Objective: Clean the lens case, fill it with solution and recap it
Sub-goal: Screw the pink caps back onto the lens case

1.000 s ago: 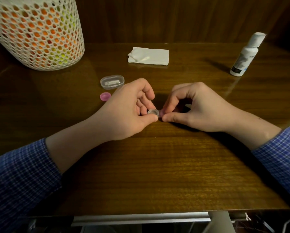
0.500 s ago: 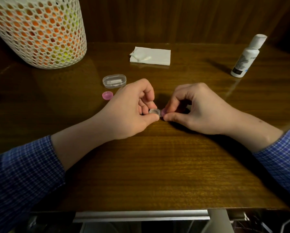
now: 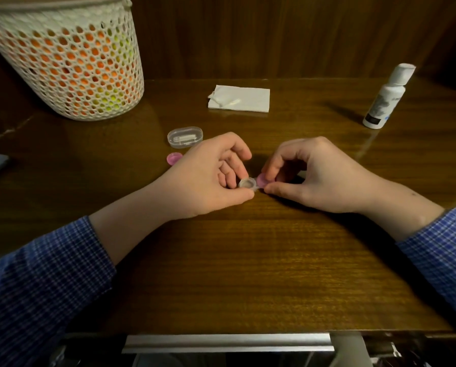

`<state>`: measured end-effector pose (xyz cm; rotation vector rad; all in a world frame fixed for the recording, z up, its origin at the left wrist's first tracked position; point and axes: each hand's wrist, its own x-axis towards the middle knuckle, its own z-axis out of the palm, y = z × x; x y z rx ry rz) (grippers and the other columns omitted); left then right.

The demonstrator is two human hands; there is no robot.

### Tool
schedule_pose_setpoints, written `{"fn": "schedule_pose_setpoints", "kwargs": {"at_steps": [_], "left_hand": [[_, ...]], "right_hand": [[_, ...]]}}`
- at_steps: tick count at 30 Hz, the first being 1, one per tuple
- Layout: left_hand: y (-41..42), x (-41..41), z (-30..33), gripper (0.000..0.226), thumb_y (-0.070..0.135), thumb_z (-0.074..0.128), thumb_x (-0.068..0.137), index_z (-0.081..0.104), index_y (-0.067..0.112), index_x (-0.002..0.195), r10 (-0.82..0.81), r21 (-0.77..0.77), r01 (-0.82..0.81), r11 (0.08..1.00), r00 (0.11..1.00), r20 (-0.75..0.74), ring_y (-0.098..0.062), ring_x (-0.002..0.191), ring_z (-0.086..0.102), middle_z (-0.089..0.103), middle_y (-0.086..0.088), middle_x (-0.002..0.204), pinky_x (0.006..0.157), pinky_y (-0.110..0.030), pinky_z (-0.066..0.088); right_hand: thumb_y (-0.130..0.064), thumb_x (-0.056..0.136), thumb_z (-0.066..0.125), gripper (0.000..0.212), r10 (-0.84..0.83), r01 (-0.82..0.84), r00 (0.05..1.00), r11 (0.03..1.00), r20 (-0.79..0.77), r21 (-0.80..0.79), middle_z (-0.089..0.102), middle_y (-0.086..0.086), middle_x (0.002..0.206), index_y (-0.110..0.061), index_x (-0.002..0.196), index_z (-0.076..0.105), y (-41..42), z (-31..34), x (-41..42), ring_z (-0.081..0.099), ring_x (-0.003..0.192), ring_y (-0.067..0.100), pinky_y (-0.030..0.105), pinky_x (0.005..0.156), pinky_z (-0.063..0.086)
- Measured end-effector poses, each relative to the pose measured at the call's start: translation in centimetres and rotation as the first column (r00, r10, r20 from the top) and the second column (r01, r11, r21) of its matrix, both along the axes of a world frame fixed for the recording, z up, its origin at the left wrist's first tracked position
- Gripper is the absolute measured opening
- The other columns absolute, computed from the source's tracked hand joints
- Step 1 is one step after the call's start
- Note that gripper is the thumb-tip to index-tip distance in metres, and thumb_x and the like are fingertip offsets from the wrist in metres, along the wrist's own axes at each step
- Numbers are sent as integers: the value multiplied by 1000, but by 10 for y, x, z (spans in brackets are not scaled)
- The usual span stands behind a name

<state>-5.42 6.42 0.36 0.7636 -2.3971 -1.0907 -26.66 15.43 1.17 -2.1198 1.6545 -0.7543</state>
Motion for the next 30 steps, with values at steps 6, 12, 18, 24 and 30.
{"fn": "schedule_pose_setpoints", "kwargs": {"at_steps": [6,12,18,24,30], "left_hand": [[-1,1,2,56,22,90,75,59,29,121,-19,13,19,1000,1000,24,-8,81,72,72,13,98,67,-20,59],[-7,3,1,61,2,82,80,56,26,129,-42,29,41,999,999,25,-17,82,73,74,9,97,71,-23,61],[-7,2,-3,55,5,85,80,57,25,124,33,18,-33,999,999,-8,-12,76,73,73,4,89,66,-20,59],[-5,0,-1,65,19,92,73,53,26,124,109,-55,-110,992,994,-18,-8,77,73,65,9,105,62,-24,61],[-6,1,-1,68,15,88,79,53,21,136,62,2,-62,998,998,-3,-10,78,75,74,6,103,63,-20,58]], "right_hand": [[-37,81,79,18,-133,130,990,990,-52,-56,67,-15,90,-28,93,68,-2,-2,-1,65,81,3,25,70,58],[-11,89,75,25,-99,99,995,995,9,-15,70,-15,94,-31,100,64,-1,-5,-2,68,87,0,19,74,57],[-17,90,69,23,-79,73,989,996,123,51,74,-11,100,-26,110,63,0,-3,2,72,90,12,42,79,60],[-50,73,81,62,-22,17,996,998,90,56,70,-16,106,-29,127,57,2,-4,9,67,94,2,21,77,58],[-34,79,85,58,1,-2,995,1000,104,6,70,-15,105,-24,130,58,0,-10,11,68,96,2,19,80,57]]}}
